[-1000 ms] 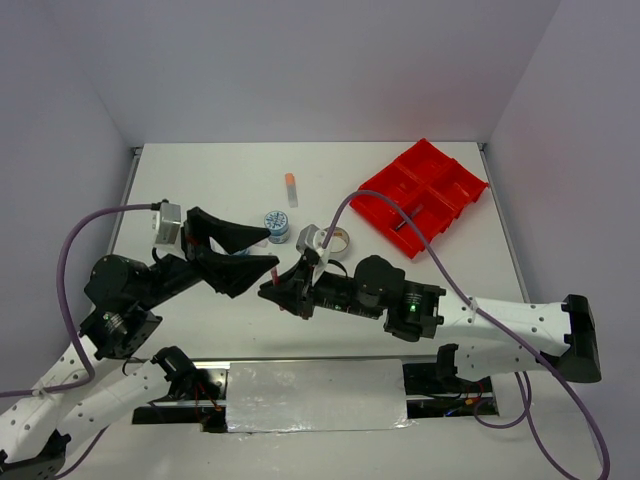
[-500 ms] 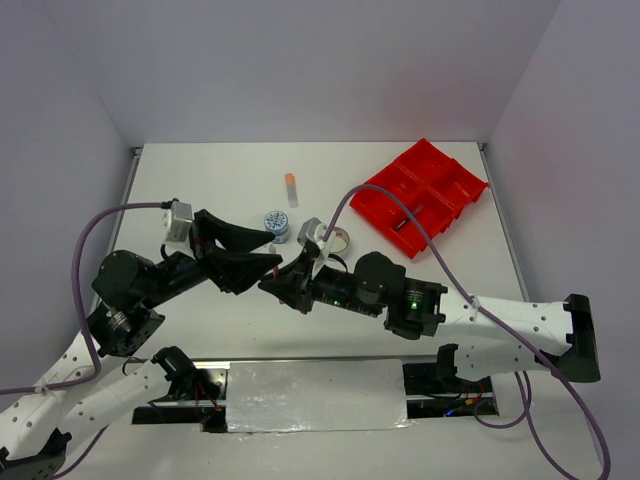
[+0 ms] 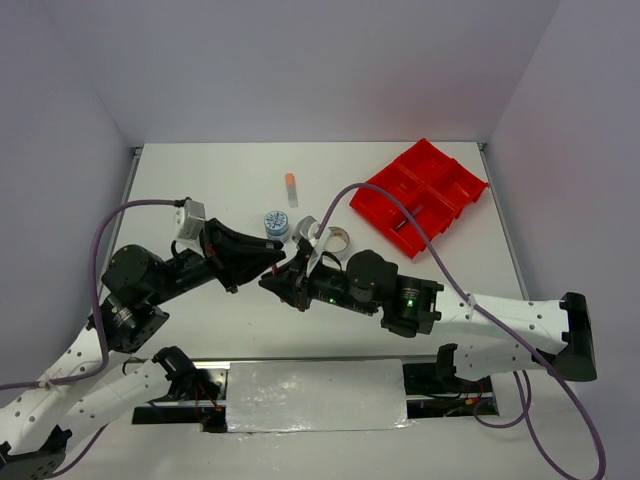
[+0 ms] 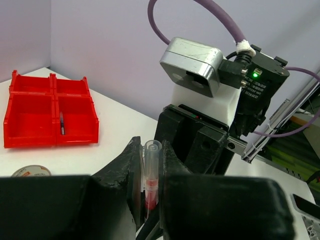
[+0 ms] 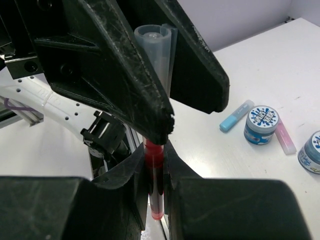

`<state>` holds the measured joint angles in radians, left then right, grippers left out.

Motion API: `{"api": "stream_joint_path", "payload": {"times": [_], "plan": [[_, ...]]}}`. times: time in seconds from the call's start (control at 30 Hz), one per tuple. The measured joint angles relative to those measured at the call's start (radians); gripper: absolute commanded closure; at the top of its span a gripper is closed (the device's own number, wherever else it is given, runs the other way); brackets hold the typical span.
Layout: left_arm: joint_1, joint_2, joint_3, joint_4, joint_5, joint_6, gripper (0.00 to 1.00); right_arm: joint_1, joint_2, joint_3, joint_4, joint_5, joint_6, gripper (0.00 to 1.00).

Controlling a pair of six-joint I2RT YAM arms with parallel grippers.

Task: Sort the stationery into containers
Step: Close the pen cap on the pen.

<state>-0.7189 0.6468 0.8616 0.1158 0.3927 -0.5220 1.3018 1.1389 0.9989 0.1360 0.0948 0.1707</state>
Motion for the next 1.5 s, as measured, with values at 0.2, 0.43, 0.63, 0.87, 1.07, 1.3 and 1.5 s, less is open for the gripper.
{"api": "stream_joint_path", "payload": {"times": [0.2,0.43,0.63,0.87,1.07,1.3,1.5], "plan": [[-0.002,0.003,-0.034,0.045,-0.013,-0.027,1.0,-0.014,-0.018,0.0,-0.022,0.01,-0.006,1.0],[-0.002,-0.008,-0.15,0.176,-0.042,-0.092,1.0,-0.053,-0.029,0.0,-0.096,-0.016,-0.028,1.0],[-0.002,-0.021,-0.236,0.273,-0.055,-0.141,1.0,-0.075,-0.029,0.016,-0.173,-0.054,-0.05,1.0],[-0.047,-0.021,-0.346,0.462,-0.161,-0.192,1.0,-0.114,0.007,0.13,-0.301,-0.113,-0.073,1.0],[-0.166,0.008,-0.36,0.565,-0.383,-0.19,1.0,-0.153,0.031,0.238,-0.428,-0.171,-0.073,1.0],[-0.213,-0.051,-0.218,0.278,-0.452,-0.137,1.0,-0.155,-0.006,0.132,-0.283,-0.231,-0.045,1.0],[-0.24,0.003,-0.037,0.015,-0.46,-0.071,1.0,-0.151,-0.062,0.032,-0.168,-0.23,-0.019,1.0]]}}
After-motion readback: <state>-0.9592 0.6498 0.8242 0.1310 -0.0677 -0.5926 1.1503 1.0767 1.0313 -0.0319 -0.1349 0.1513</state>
